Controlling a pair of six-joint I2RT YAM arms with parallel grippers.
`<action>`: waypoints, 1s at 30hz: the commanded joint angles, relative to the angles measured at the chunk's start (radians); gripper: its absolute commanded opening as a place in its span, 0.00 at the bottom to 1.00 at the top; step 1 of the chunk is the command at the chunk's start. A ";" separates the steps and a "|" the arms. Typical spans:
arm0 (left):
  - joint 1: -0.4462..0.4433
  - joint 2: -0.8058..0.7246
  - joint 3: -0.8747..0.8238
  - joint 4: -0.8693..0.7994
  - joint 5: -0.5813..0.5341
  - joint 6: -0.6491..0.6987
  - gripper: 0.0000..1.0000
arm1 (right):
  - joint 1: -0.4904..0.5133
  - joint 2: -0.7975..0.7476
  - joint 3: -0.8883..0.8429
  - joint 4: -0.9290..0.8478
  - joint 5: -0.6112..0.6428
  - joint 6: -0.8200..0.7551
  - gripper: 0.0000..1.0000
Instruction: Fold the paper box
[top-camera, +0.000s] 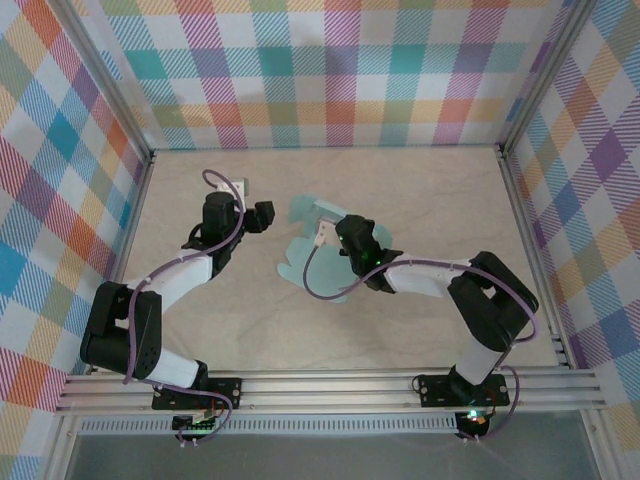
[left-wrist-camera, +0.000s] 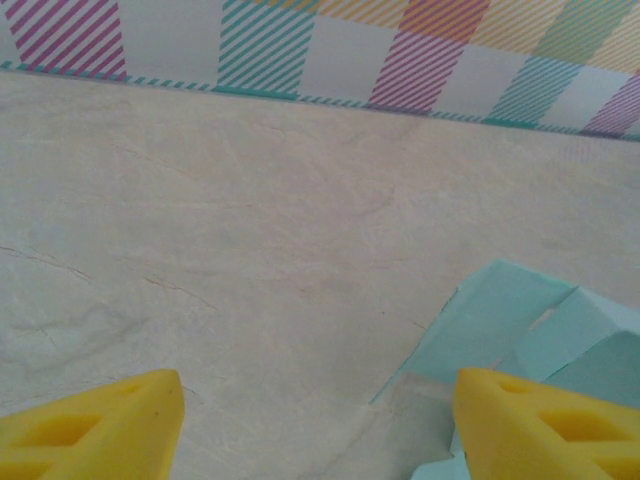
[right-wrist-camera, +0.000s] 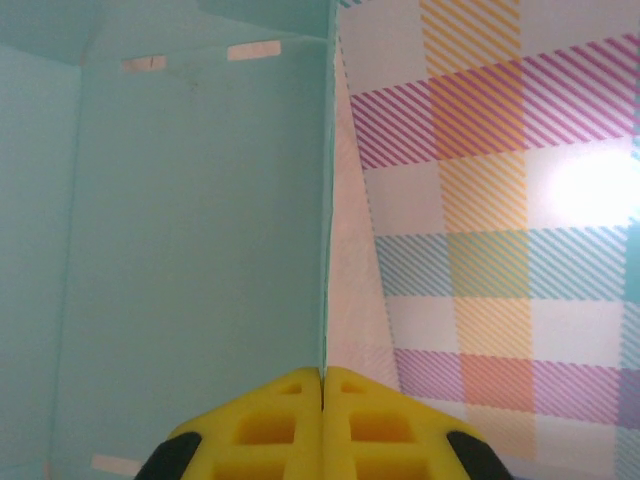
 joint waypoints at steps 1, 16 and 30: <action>0.021 0.005 -0.010 0.026 0.030 -0.035 0.71 | 0.013 0.027 -0.024 0.237 0.058 -0.130 0.00; 0.057 0.048 0.017 0.012 0.109 -0.060 0.77 | 0.067 0.167 -0.152 0.743 0.084 -0.414 0.00; 0.141 0.177 0.120 -0.130 0.197 -0.111 0.78 | 0.107 -0.024 -0.270 0.484 0.055 -0.206 0.00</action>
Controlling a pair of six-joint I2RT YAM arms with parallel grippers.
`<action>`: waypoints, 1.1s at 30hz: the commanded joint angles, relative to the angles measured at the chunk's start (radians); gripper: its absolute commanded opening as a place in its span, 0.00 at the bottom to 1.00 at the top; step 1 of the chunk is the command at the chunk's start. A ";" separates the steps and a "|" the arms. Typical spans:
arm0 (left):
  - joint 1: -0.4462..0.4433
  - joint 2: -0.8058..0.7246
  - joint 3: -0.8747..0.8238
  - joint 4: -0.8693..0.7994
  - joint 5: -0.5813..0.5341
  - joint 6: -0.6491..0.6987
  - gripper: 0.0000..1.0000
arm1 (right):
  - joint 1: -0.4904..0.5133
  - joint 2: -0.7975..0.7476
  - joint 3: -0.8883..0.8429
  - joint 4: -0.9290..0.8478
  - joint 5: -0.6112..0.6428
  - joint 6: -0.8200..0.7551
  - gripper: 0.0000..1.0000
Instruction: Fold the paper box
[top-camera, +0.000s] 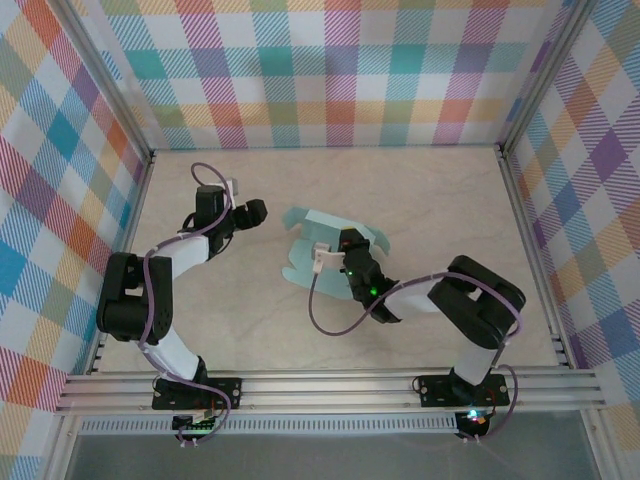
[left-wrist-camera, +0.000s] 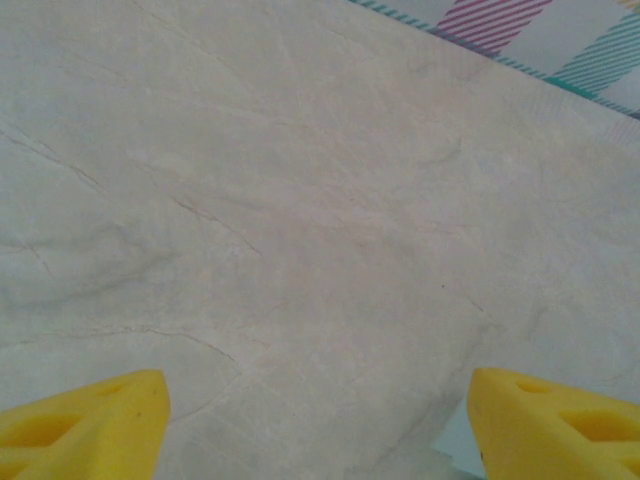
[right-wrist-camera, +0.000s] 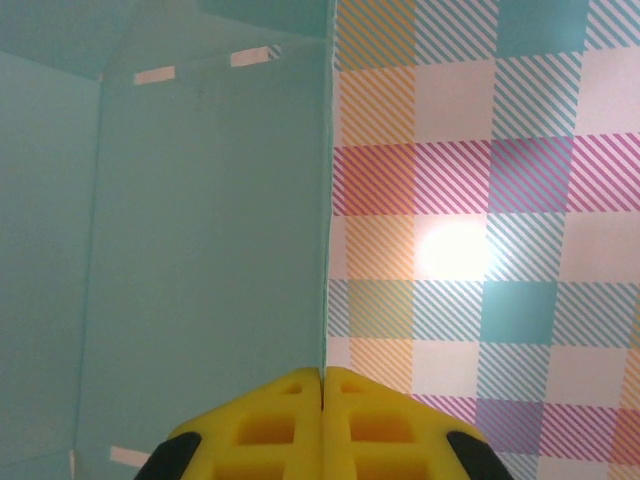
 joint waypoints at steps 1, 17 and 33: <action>0.009 -0.028 0.013 -0.047 0.017 -0.004 0.78 | 0.017 -0.058 -0.015 -0.084 -0.005 0.097 0.00; 0.012 -0.016 -0.016 -0.096 0.063 0.010 0.78 | 0.125 -0.154 -0.084 -0.103 0.026 0.102 0.00; 0.011 0.034 0.011 -0.104 0.112 0.001 0.78 | 0.144 -0.364 -0.095 -0.417 -0.016 0.196 0.00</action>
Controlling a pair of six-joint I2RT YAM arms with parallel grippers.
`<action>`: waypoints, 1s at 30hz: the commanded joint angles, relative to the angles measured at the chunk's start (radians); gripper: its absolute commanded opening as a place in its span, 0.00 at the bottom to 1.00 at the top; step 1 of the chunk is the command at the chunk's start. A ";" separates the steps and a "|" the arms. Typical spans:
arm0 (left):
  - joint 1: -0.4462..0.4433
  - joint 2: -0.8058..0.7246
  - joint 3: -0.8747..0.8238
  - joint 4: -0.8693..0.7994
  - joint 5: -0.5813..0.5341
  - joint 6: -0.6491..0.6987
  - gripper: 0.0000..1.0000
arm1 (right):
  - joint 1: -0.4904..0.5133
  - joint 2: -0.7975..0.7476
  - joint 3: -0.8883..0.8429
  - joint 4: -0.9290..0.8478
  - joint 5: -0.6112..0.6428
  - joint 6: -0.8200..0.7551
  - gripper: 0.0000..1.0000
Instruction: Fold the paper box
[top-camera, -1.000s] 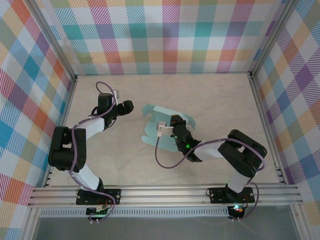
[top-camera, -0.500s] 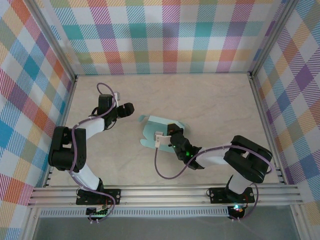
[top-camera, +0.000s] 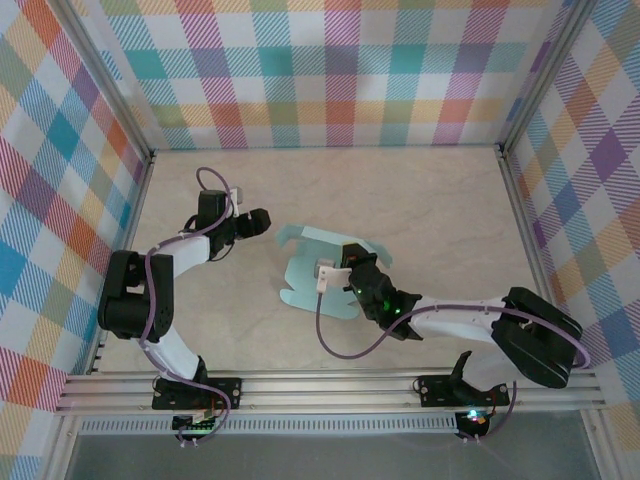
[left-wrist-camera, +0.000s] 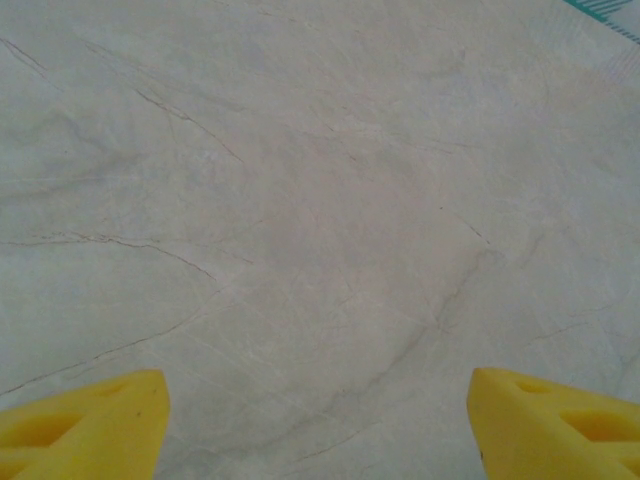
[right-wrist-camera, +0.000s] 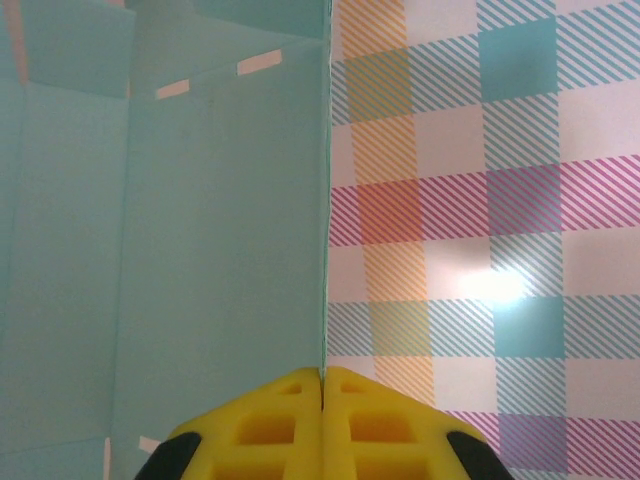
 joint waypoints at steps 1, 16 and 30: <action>0.007 0.017 0.015 -0.013 0.035 -0.005 0.78 | 0.007 -0.026 -0.023 -0.078 -0.017 0.050 0.00; 0.007 0.042 0.019 0.014 0.088 -0.047 0.79 | 0.007 0.252 -0.013 0.332 0.038 -0.150 0.00; 0.006 0.065 0.035 0.023 0.125 -0.059 0.79 | -0.011 0.410 -0.005 0.592 0.059 -0.262 0.00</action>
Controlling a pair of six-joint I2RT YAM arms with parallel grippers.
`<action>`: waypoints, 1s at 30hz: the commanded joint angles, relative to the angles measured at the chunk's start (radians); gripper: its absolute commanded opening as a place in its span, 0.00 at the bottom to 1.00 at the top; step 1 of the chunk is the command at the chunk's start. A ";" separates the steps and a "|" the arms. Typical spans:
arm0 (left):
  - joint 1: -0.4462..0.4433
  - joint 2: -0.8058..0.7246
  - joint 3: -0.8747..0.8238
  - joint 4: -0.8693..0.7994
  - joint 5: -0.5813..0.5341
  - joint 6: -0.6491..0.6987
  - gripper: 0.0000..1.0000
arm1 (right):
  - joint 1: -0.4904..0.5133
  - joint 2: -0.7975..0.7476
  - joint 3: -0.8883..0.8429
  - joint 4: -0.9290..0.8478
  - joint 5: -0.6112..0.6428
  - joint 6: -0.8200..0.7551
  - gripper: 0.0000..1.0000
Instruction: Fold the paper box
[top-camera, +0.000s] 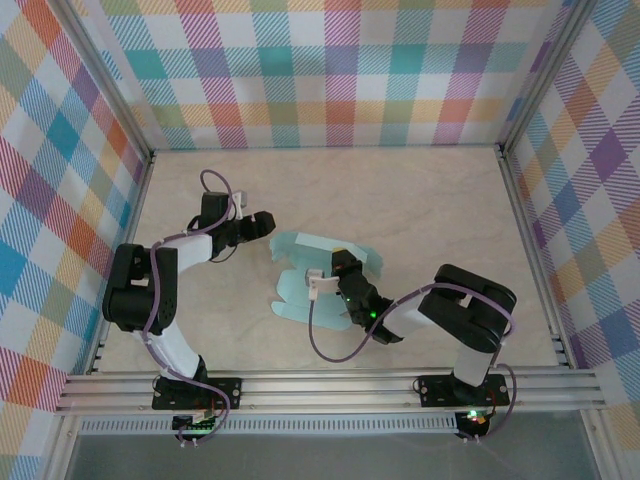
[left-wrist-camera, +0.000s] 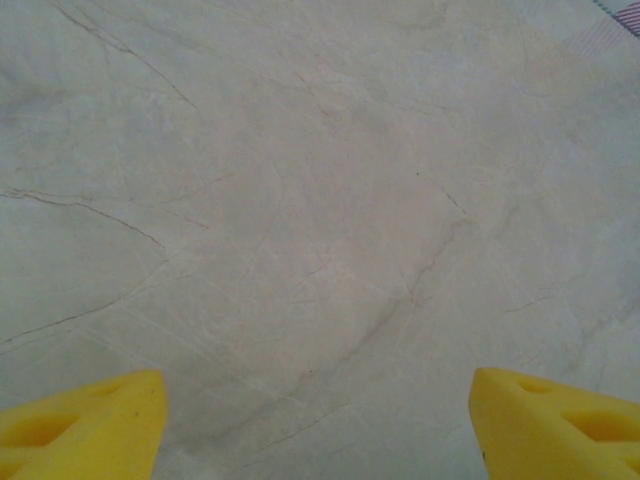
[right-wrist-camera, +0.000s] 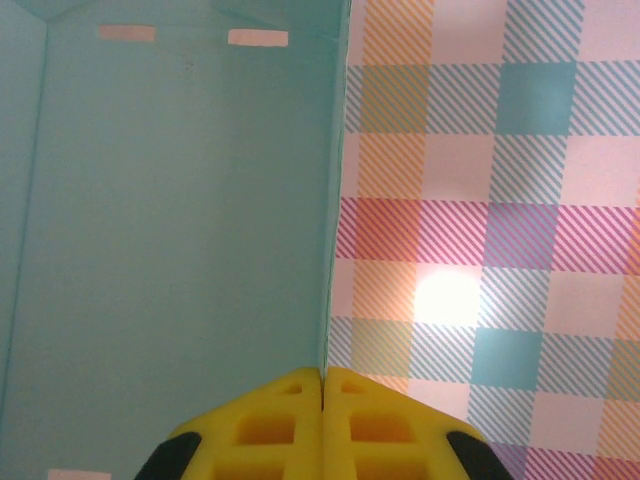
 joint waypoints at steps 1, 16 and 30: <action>0.005 0.014 0.019 0.032 0.020 -0.033 0.78 | -0.008 0.030 0.017 0.099 0.019 -0.034 0.00; -0.041 0.058 0.021 -0.013 0.143 -0.028 0.46 | -0.013 0.050 0.025 0.097 0.033 -0.017 0.00; -0.138 -0.077 -0.130 0.078 0.178 0.076 0.45 | -0.014 0.065 0.036 0.080 0.036 -0.005 0.00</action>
